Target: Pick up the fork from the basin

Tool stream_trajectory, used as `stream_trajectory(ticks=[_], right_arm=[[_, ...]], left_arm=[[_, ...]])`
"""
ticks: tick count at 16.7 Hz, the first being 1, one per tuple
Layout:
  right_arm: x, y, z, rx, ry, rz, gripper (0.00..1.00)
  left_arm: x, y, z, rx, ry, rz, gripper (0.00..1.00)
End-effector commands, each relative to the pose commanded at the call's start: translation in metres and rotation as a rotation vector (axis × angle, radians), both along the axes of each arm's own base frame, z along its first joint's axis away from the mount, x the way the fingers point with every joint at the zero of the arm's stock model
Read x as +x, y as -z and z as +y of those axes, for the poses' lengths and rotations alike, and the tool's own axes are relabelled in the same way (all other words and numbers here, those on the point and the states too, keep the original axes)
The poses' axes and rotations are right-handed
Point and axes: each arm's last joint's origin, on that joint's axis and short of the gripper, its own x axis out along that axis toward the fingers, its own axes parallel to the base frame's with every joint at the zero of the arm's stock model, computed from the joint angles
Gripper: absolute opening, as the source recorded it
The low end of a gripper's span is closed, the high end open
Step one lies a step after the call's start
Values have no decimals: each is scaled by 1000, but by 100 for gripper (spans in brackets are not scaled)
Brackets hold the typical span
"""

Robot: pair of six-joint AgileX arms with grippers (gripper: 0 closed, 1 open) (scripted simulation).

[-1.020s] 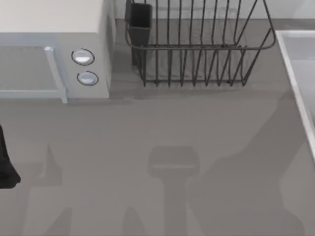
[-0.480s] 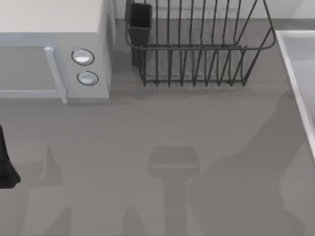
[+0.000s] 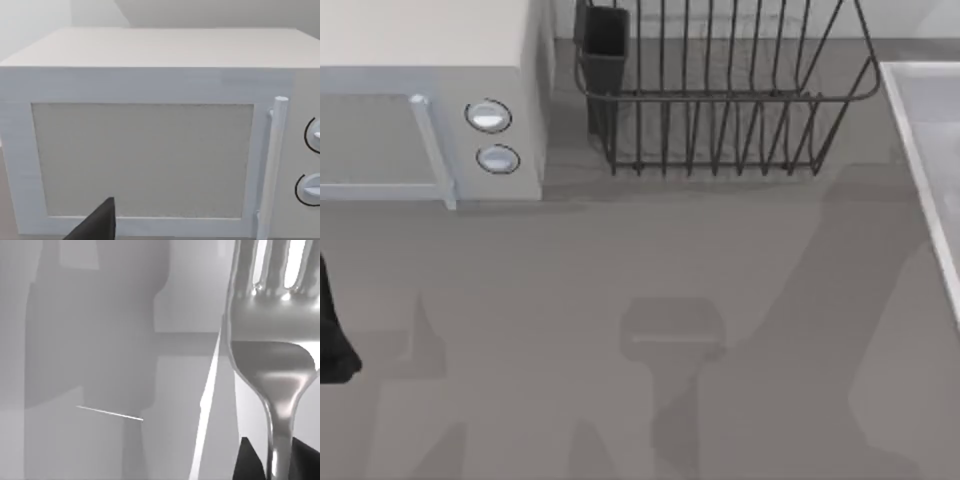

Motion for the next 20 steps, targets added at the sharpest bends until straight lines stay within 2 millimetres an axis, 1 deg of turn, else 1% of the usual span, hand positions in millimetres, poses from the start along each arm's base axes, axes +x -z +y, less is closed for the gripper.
stream_trajectory(ticks=[3, 5, 6, 11, 12, 13, 14, 15, 16, 18, 20], right_arm=[[-4, -46, 1, 1, 0, 2, 0], [-7, -67, 2, -2, 0, -6, 0], [-8, -71, 2, -2, 0, -8, 0], [-7, -71, 4, -2, 0, -8, 0], [-8, -73, 10, -1, 0, -6, 0], [-9, -76, 21, 0, 0, -4, 0], [-10, -81, 37, 1, 1, -1, 0], [-14, -87, 58, 3, 1, 2, 0], [-18, -94, 83, 4, 1, 6, 0], [-36, -109, 142, 6, -1, 14, 0], [-68, -124, 205, 6, -4, 23, 0]], left_arm=[[0, 0, 0, 0, 0, 0, 100], [0, 0, 0, 0, 0, 0, 100], [0, 0, 0, 0, 0, 0, 100], [0, 0, 0, 0, 0, 0, 100], [0, 0, 0, 0, 0, 0, 100], [0, 0, 0, 0, 0, 0, 100], [0, 0, 0, 0, 0, 0, 100], [0, 0, 0, 0, 0, 0, 100], [0, 0, 0, 0, 0, 0, 100], [0, 0, 0, 0, 0, 0, 100], [0, 0, 0, 0, 0, 0, 100]])
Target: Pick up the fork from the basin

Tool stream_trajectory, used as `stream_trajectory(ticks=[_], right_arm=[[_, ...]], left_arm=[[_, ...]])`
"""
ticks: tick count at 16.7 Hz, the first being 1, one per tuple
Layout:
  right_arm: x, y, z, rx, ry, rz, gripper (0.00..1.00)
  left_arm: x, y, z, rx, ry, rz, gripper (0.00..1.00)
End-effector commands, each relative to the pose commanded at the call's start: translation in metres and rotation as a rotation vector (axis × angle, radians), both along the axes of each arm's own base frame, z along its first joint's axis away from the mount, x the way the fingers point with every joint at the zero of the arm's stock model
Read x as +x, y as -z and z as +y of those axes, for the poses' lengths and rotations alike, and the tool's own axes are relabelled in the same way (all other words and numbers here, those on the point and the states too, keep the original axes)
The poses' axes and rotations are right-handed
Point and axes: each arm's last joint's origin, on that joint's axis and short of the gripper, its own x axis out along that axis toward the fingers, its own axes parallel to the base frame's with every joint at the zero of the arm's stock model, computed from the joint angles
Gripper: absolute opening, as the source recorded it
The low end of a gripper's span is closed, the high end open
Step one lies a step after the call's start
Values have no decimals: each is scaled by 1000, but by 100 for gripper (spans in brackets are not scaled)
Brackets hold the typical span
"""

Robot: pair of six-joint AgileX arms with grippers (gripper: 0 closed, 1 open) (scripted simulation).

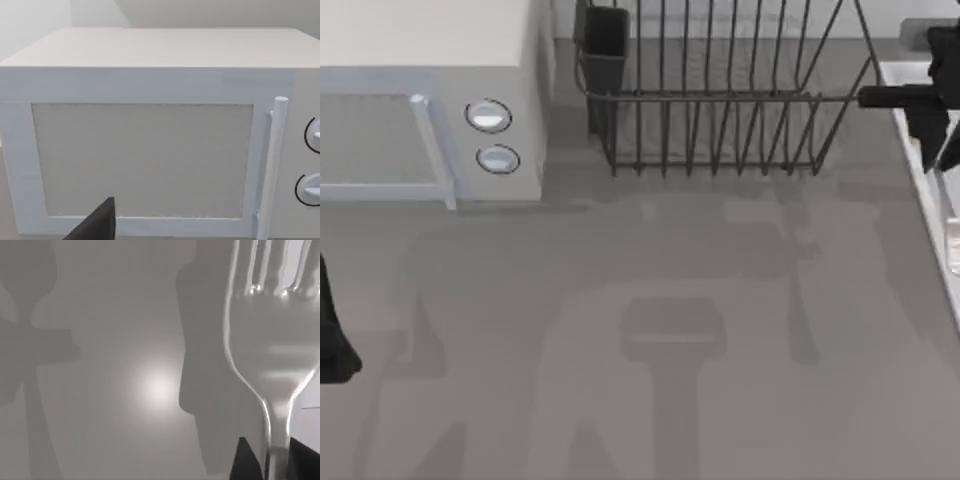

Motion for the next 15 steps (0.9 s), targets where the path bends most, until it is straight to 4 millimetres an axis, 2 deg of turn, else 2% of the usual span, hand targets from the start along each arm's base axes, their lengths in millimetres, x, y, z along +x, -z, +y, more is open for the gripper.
stream_trajectory(ticks=[2, 4, 6, 8, 10, 15], right_arm=[[-44, -13, 55, -2, -3, 8, 0], [-93, -23, 94, -5, -5, 13, 0], [-135, -29, 113, -8, -4, 14, 0], [-162, -32, 121, -8, -3, 13, 0], [-173, -33, 123, -8, -2, 13, 0], [-171, -31, 122, -9, 4, 14, 0]], left_arm=[[0, 0, 0, 0, 0, 0, 100], [0, 0, 0, 0, 0, 0, 100], [0, 0, 0, 0, 0, 0, 100], [0, 0, 0, 0, 0, 0, 100], [0, 0, 0, 0, 0, 0, 100], [0, 0, 0, 0, 0, 0, 100]])
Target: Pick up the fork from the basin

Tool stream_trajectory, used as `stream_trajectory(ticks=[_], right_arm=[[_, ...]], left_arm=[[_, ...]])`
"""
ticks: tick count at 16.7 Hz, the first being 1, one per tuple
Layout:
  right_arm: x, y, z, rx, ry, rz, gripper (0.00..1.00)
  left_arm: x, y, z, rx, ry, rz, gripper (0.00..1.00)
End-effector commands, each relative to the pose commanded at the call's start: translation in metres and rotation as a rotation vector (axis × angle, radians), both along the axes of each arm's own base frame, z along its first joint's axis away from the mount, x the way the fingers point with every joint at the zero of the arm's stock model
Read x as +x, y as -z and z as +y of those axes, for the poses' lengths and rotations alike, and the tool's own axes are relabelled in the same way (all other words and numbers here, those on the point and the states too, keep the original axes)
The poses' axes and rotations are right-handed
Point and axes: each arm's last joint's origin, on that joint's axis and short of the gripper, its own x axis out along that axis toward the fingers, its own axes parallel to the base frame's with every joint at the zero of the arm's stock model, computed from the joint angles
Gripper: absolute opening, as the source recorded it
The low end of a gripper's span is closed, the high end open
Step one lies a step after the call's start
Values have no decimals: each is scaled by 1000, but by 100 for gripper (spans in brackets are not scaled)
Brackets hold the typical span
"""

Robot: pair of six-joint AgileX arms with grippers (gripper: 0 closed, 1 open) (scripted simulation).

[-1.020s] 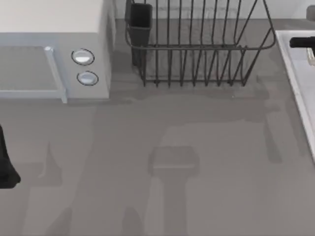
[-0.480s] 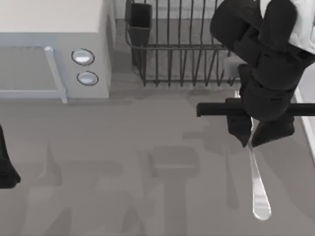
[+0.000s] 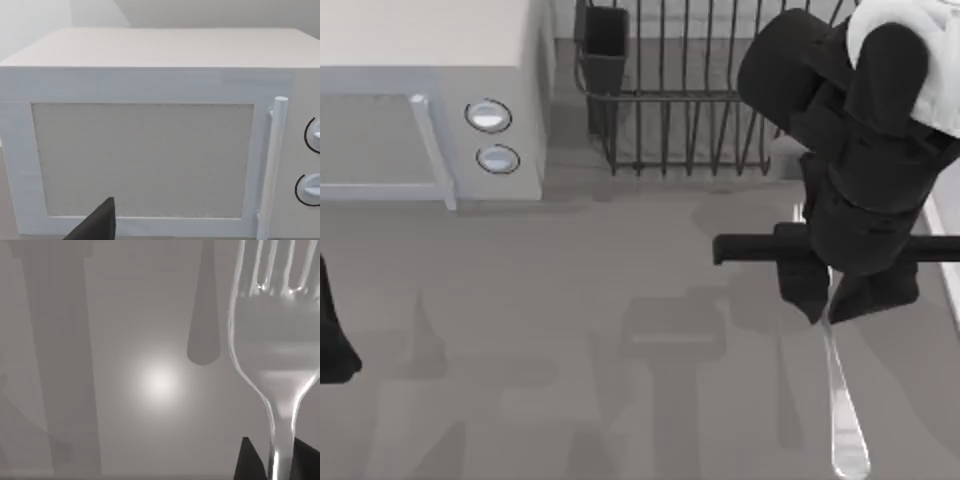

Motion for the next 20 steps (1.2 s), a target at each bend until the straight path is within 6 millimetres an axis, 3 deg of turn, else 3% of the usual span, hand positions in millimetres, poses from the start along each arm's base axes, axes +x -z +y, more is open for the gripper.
stream_trajectory(ticks=[3, 10, 15, 20], right_arm=[[2, 20, 1, -5, -1, 6, 0], [0, 100, 2, 5, -6, -6, 0], [-2, 109, 0, 1, -6, -1, 0], [-2, 109, 0, 1, -6, -1, 38]], left_arm=[[0, 0, 0, 0, 0, 0, 100], [0, 0, 0, 0, 0, 0, 100], [0, 0, 0, 0, 0, 0, 100], [0, 0, 0, 0, 0, 0, 100]])
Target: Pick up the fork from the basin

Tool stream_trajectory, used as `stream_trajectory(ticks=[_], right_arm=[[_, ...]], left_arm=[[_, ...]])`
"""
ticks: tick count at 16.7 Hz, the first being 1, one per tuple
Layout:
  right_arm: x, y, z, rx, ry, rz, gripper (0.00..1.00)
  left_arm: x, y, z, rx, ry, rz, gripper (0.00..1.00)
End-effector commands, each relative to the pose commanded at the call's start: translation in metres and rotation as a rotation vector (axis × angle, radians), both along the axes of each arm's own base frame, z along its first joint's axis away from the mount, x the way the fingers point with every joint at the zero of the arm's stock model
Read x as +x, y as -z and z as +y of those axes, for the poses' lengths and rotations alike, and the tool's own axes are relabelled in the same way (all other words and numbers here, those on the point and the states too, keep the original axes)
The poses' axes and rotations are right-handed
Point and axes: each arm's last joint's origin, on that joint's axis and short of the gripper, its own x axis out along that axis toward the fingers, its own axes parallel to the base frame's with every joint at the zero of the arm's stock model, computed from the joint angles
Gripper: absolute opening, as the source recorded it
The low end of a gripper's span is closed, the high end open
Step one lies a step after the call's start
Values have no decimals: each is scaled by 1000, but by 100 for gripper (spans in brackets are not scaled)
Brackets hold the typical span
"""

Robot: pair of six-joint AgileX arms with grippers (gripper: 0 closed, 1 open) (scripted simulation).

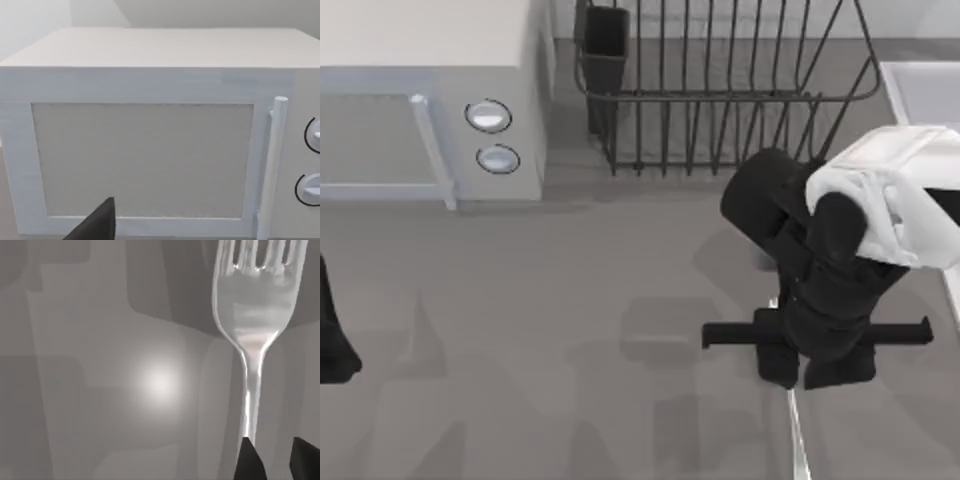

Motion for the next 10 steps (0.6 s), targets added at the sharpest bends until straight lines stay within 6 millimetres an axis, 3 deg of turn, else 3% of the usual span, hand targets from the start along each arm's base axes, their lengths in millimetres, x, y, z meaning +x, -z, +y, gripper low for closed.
stream_trajectory(ticks=[8, 10], right_arm=[[0, 0, 0, 0, 0, 0, 98], [0, 0, 0, 0, 0, 0, 100]], left_arm=[[0, 0, 0, 0, 0, 0, 100], [0, 0, 0, 0, 0, 0, 100]])
